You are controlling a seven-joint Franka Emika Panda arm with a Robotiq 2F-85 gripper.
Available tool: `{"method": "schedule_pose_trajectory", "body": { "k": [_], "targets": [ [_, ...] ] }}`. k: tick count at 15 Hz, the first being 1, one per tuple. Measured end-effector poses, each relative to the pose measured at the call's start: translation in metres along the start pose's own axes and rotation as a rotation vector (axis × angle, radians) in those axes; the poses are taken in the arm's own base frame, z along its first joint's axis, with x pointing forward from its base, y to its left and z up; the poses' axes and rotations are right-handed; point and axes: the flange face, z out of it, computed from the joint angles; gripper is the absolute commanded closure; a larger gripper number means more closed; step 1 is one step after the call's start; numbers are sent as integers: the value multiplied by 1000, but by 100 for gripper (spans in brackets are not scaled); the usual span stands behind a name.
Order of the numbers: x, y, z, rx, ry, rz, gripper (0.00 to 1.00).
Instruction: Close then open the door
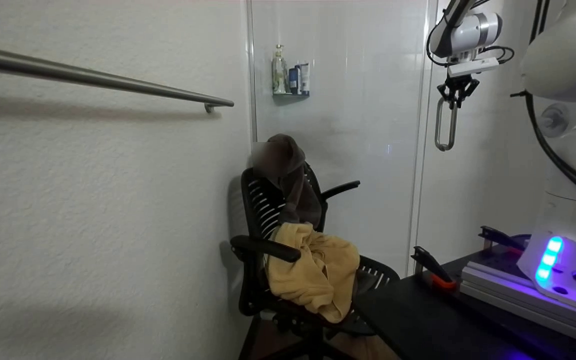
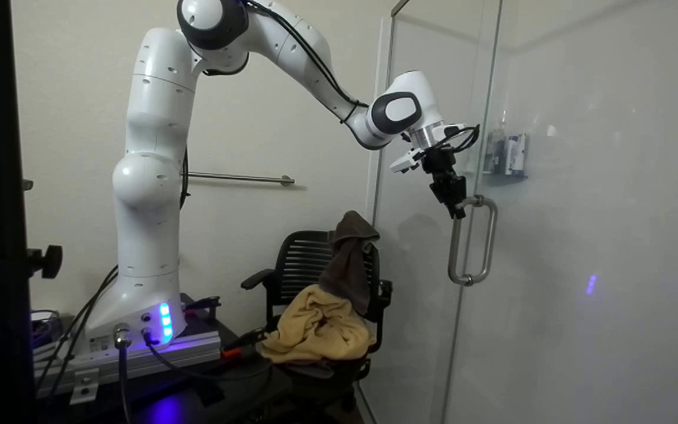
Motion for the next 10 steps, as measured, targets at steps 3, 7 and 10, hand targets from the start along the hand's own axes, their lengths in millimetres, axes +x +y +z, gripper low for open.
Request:
{"method": "schedule_pose_trajectory", "body": {
  "k": [3, 7, 10],
  "targets": [
    [-27, -1, -13, -65, -19, 42, 94],
    [-63, 2, -28, -135, -28, 90, 94],
    [-92, 5, -38, -185, -17, 120, 94]
  ]
}}
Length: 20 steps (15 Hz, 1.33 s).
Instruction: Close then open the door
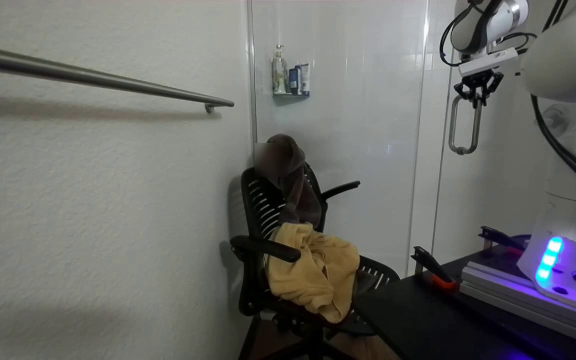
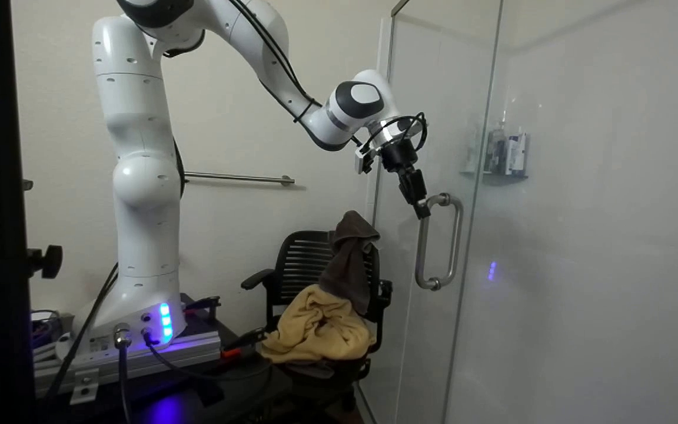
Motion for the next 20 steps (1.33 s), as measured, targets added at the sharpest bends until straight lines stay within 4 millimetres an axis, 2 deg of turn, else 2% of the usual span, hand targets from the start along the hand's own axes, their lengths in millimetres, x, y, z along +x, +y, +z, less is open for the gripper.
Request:
{"method": "schedule_pose_trajectory", "body": {
  "k": [4, 5, 6, 8, 9, 10, 12, 14, 17, 20],
  "targets": [
    [-36, 19, -10, -50, -4, 34, 94],
    [-43, 25, -12, -58, -13, 40, 76],
    [-49, 31, -14, -63, -23, 49, 69],
    [-59, 43, -17, -62, -51, 25, 86],
    [-62, 50, -18, -51, -69, 7, 50],
    [-64, 58, -19, -31, -91, -10, 49],
    [-68, 69, -24, 15, -133, -68, 37],
    [-77, 62, -39, 80, -171, -143, 22],
    [-99, 32, -73, 173, -195, -281, 3],
    [-116, 11, -106, 258, -191, -423, 0]
  ]
}}
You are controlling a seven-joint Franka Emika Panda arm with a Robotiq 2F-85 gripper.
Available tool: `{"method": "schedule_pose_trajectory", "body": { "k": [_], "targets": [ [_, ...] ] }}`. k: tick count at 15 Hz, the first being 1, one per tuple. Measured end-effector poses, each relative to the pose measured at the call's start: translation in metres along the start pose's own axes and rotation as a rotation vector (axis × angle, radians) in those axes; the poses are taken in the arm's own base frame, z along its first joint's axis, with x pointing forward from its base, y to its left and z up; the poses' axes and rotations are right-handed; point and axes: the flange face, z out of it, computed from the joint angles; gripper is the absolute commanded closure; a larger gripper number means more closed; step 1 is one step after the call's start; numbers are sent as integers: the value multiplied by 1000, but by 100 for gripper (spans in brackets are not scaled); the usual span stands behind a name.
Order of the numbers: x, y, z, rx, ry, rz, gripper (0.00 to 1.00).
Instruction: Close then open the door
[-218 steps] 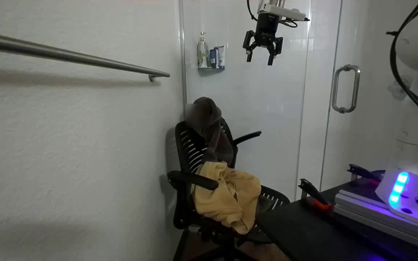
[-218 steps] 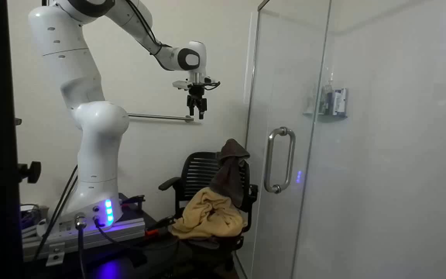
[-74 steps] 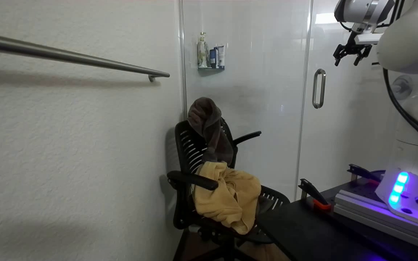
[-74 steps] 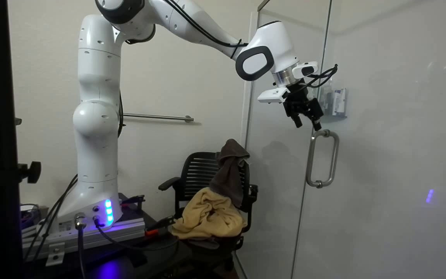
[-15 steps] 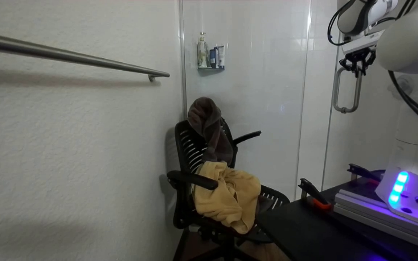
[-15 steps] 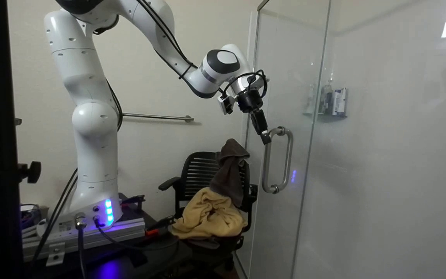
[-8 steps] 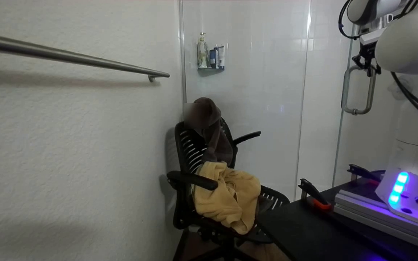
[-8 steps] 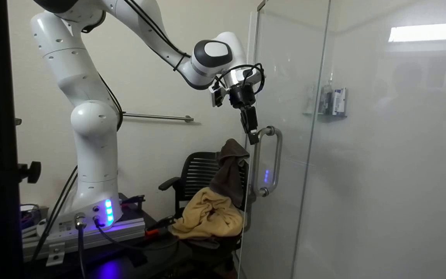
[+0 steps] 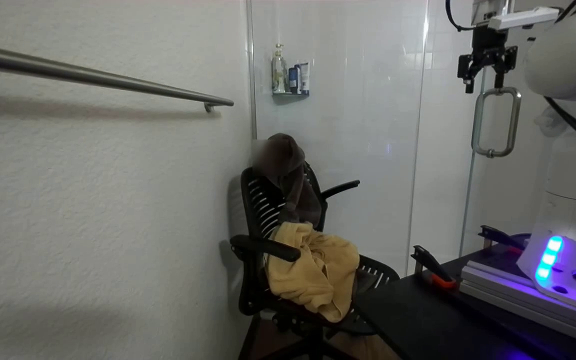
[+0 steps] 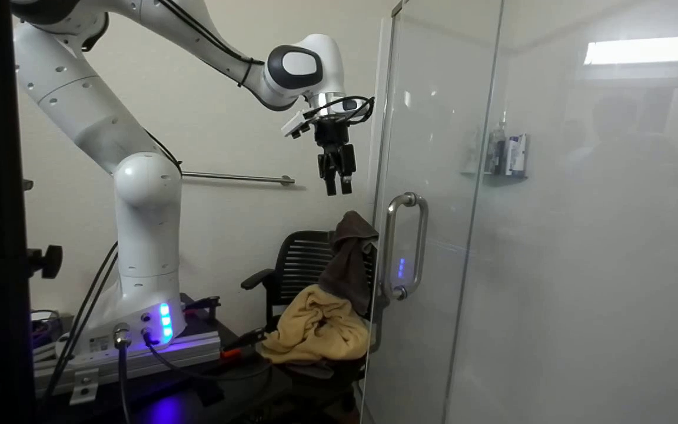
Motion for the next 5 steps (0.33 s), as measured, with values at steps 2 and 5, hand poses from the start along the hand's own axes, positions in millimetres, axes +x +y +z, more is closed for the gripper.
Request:
{"method": "schedule_pose_trajectory", "body": {
  "k": [2, 5],
  "targets": [
    [-1, -19, -17, 32, 38, -104, 0],
    [3, -41, -35, 50, 86, -164, 0]
  ]
}}
